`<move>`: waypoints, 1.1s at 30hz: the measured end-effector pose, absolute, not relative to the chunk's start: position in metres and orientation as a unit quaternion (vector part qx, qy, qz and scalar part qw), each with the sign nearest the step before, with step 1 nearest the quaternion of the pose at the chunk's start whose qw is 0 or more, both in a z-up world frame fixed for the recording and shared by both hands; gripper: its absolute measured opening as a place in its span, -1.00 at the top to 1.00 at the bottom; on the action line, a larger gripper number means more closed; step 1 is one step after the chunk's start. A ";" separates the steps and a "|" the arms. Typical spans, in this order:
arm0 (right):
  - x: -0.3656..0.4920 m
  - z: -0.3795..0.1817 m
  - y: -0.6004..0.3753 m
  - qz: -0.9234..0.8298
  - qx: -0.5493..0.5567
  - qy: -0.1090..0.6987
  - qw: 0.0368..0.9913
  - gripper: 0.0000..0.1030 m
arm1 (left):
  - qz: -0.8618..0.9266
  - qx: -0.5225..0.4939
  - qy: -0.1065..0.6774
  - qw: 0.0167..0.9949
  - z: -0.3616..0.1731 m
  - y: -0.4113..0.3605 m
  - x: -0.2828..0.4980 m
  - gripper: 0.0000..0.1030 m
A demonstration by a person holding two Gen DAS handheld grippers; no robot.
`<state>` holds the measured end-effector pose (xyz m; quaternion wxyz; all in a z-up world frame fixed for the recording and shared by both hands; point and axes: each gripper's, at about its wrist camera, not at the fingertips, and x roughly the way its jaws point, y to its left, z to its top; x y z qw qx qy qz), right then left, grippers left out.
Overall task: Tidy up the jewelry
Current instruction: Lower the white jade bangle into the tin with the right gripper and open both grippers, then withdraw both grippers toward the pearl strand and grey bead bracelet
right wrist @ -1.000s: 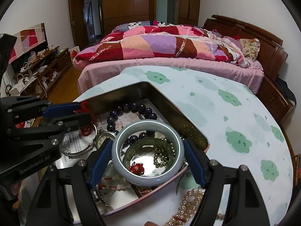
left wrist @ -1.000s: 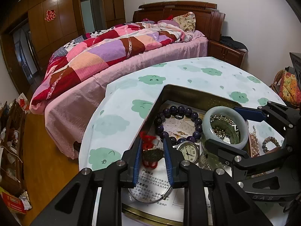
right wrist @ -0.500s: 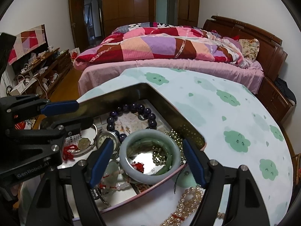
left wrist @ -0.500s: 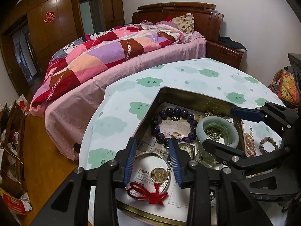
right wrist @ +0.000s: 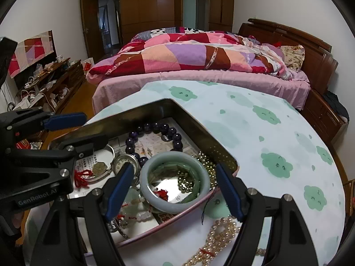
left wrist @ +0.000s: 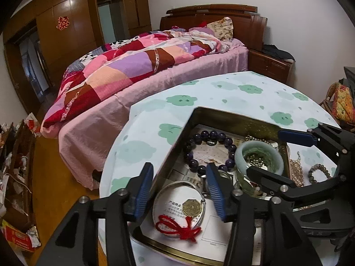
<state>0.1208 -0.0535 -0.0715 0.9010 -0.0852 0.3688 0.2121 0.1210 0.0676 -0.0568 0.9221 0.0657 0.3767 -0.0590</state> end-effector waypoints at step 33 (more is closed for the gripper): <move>0.089 -0.059 -0.099 0.204 -0.064 0.368 0.905 -0.57 | -0.055 0.065 0.367 0.926 -0.050 0.046 0.093 -0.19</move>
